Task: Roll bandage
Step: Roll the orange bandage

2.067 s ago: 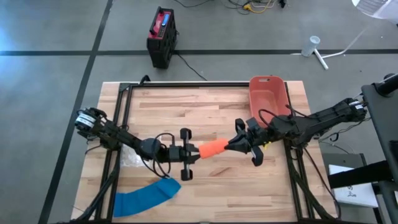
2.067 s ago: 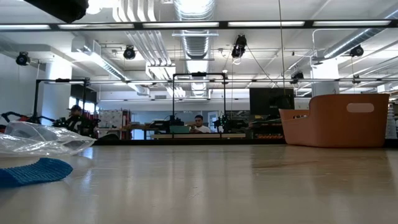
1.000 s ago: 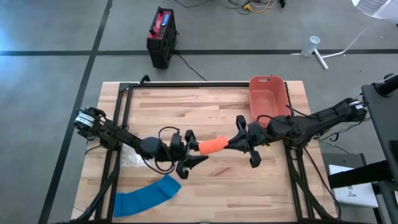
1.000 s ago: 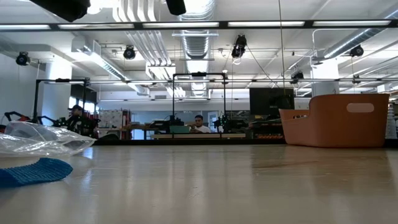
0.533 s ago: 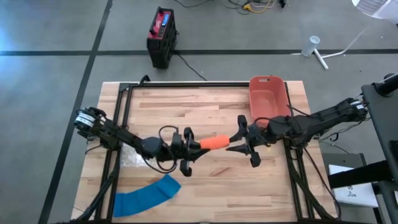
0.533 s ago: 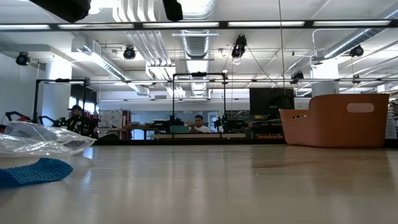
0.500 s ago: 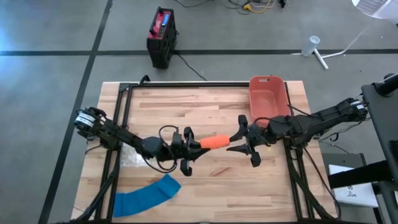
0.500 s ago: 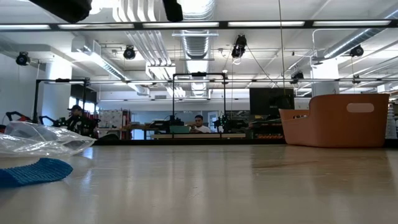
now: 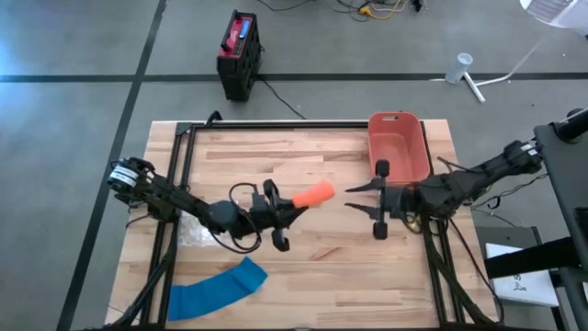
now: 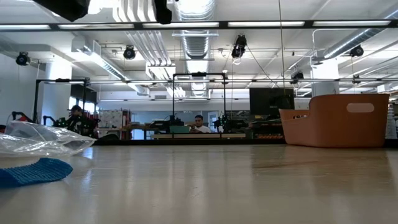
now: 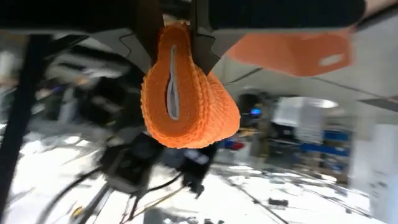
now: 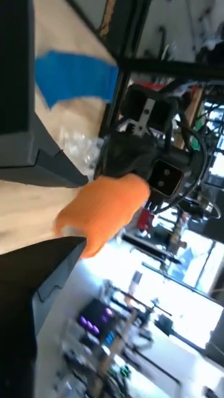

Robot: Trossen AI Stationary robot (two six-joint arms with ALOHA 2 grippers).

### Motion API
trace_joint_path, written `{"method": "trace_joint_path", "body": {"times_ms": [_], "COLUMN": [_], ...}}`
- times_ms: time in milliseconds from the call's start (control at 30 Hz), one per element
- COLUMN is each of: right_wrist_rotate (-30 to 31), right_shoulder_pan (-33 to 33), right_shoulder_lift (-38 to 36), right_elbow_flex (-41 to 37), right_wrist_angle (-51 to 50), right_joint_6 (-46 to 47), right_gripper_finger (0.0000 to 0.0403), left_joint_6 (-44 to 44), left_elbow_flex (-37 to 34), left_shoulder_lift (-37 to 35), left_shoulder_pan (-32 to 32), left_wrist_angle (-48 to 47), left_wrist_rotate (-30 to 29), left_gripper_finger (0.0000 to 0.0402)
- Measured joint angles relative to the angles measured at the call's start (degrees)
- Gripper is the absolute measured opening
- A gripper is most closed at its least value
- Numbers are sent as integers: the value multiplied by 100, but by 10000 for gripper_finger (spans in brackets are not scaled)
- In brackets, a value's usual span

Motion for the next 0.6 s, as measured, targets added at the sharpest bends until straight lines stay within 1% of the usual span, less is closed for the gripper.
{"method": "trace_joint_path", "body": {"times_ms": [100,200,400,500,600], "right_wrist_rotate": [262,539,1467,1622,1643], "right_shoulder_pan": [104,99,86,33,-53], "right_shoulder_lift": [325,645,1216,1322,1351], "right_elbow_flex": [-43,-43,-43,-43,-41], "right_wrist_angle": [489,977,1906,2138,2094], "right_joint_6": [-482,-739,-1390,-1333,-950], "right_gripper_finger": [115,99,75,71,76], "left_joint_6": [398,957,1647,1933,2304], "left_elbow_flex": [0,-2,2,1,-2], "left_shoulder_lift": [0,0,0,3,7], "left_shoulder_pan": [38,57,58,61,66], "left_wrist_angle": [-119,-127,-224,-382,-427], "left_wrist_rotate": [-196,-197,-214,-198,-219], "left_gripper_finger": [33,33,33,33,33]}}
